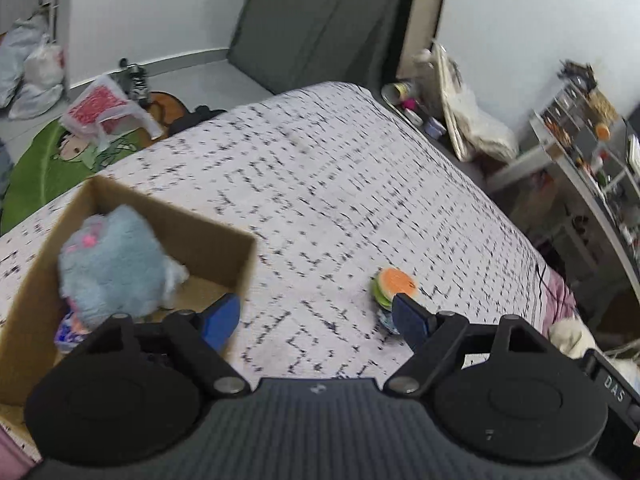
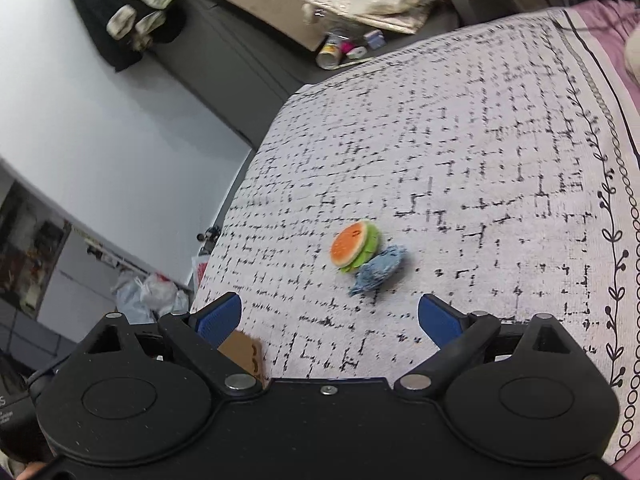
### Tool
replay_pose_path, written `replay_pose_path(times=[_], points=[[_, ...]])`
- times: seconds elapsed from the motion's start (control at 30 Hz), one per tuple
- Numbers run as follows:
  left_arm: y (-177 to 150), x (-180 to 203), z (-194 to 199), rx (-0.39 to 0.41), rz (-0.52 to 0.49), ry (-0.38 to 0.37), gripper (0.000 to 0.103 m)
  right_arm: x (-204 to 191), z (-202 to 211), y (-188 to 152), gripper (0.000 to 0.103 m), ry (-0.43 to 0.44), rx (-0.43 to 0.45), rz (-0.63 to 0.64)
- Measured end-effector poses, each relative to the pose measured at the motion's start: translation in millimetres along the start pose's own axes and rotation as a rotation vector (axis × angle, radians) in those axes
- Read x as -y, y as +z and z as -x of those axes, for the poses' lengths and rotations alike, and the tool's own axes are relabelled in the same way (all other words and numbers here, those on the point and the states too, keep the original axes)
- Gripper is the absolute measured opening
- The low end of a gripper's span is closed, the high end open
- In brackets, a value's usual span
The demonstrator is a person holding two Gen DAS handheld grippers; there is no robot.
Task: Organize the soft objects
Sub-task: 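Grasp the burger plush with the left tool while the right tool grasps the blue cloth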
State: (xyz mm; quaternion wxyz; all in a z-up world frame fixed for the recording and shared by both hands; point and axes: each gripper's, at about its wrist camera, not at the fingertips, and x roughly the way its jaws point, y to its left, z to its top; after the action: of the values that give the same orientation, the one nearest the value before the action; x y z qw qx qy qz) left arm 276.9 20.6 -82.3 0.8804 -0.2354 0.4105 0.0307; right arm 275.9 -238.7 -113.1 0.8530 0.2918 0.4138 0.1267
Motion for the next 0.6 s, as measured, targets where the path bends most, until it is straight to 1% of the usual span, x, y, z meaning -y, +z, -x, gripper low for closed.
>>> replay_pose_path(times=[0.13,0.23,0.3,0.37,0.43,0.5,0.6], points=[[1.4,21.5,-12.7,-0.019,-0.066,-0.006,0.082,16.1,-8.6,5.0,0.095,0.020,0.006,-0.055],[4.4,38.3,-26.1,-0.036,-0.115,0.029,0.082,28.1,-15.5,7.8,0.095,0.045,0.003,-0.111],[9.5,47.8,-34.7,-0.052,-0.141,0.036,0.082,37.1,-21.3,9.6,0.094,0.070,-0.002,-0.156],[15.7,55.2,-41.8,-0.058,-0.153,0.037,0.082,44.8,-26.9,10.8,0.089,0.089,-0.007,-0.179],[21.9,61.7,-47.8,-0.056,-0.151,0.040,0.082,52.6,-34.3,11.1,0.081,0.105,-0.022,-0.202],[27.4,68.0,-53.3,-0.055,-0.138,0.042,0.082,59.4,-41.7,10.8,0.079,0.109,-0.034,-0.225],[31.6,79.1,-63.0,-0.059,-0.131,0.022,0.082,68.5,-51.8,10.9,0.071,0.119,-0.043,-0.254]])
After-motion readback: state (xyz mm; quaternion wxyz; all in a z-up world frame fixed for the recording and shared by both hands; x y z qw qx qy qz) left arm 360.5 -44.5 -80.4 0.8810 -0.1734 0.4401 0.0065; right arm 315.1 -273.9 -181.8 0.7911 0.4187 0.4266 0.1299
